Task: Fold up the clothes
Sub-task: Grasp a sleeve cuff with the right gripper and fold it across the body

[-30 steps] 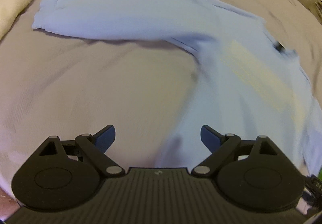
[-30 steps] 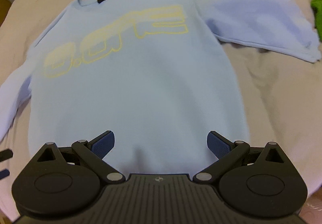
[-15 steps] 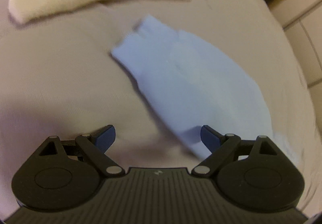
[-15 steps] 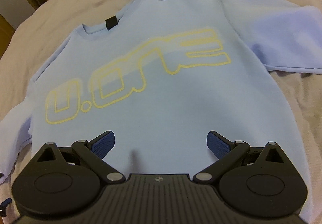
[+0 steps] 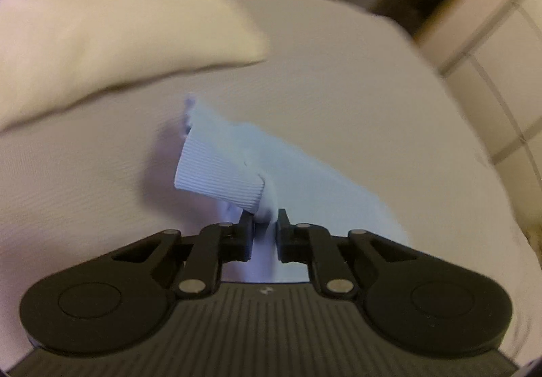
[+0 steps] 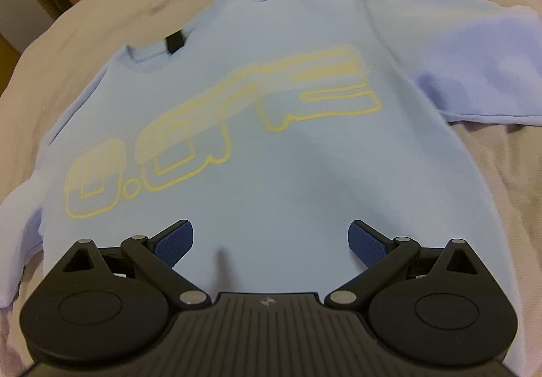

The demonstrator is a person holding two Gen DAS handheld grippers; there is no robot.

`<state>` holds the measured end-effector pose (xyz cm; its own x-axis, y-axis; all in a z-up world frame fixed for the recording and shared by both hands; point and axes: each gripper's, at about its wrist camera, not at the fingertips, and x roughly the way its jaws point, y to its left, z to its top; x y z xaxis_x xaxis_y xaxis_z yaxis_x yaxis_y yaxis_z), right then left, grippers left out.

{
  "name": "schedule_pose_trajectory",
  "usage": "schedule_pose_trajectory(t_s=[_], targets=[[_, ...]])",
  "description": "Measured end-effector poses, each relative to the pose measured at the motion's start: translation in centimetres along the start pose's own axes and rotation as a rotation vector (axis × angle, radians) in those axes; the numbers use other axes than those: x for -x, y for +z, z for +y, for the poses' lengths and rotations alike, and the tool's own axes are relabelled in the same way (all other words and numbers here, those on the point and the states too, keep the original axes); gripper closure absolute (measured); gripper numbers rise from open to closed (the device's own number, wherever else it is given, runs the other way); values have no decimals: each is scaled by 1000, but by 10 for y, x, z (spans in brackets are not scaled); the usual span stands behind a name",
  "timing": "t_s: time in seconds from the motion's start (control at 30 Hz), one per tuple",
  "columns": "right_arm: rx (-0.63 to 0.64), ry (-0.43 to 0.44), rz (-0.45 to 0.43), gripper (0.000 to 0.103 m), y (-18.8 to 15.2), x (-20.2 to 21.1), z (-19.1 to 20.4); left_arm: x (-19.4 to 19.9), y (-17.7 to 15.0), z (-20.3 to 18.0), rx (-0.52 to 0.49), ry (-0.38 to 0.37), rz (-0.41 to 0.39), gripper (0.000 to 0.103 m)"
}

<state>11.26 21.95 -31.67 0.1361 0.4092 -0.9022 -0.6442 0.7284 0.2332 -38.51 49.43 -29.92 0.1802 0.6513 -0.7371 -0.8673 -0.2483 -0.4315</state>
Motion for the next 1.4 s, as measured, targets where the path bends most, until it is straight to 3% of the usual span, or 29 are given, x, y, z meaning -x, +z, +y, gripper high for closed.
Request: schedule_pose_trajectory(t_s=[0.1, 0.23, 0.33, 0.37, 0.4, 0.53, 0.6, 0.67, 0.8, 1.0, 1.13, 1.17, 1.23, 1.27, 1.33, 1.4], targets=[[-31, -3, -14, 2, 4, 8, -17, 26, -13, -59, -134, -129, -13, 94], [-81, -19, -31, 2, 10, 18, -45, 59, -62, -156, -383, -363, 32, 94], [-109, -23, -48, 2, 17, 24, -65, 58, -121, -212, -524, -512, 173, 82], [-113, -25, -53, 2, 19, 25, -70, 57, -141, -230, -571, -560, 221, 72], [-119, -26, -56, 2, 20, 25, -76, 50, -155, -240, -609, -566, 271, 71], [-140, -22, -58, 2, 26, 24, -93, 37, -213, -252, -724, -494, 417, 70], [-146, 1, -50, 2, 27, 22, -97, 40, -227, -240, -744, -444, 451, 69], [-150, 46, -40, 8, 27, 17, -98, 39, -226, -224, -743, -390, 469, 69], [-163, 266, 15, 39, 24, -1, -85, 31, -203, -200, -750, -255, 459, 69], [-287, 510, 132, 38, 25, -56, -45, 25, -162, -180, -749, -158, 397, 60], [-360, 550, 151, 31, 31, -96, -18, 14, -155, -178, -729, -137, 390, 60], [-365, 559, 151, 34, 32, -103, -12, 11, -154, -178, -724, -134, 390, 60], [-318, 568, 136, 85, 39, -106, 1, 10, -153, -178, -727, -132, 387, 60], [-287, 571, 108, 94, 43, -100, 6, 10, -153, -179, -730, -138, 385, 60], [-219, 596, -9, 96, 52, -74, 9, 10, -152, -181, -737, -151, 379, 60], [-147, 627, -202, 96, 61, -32, 3, 12, -154, -186, -762, -170, 370, 60]])
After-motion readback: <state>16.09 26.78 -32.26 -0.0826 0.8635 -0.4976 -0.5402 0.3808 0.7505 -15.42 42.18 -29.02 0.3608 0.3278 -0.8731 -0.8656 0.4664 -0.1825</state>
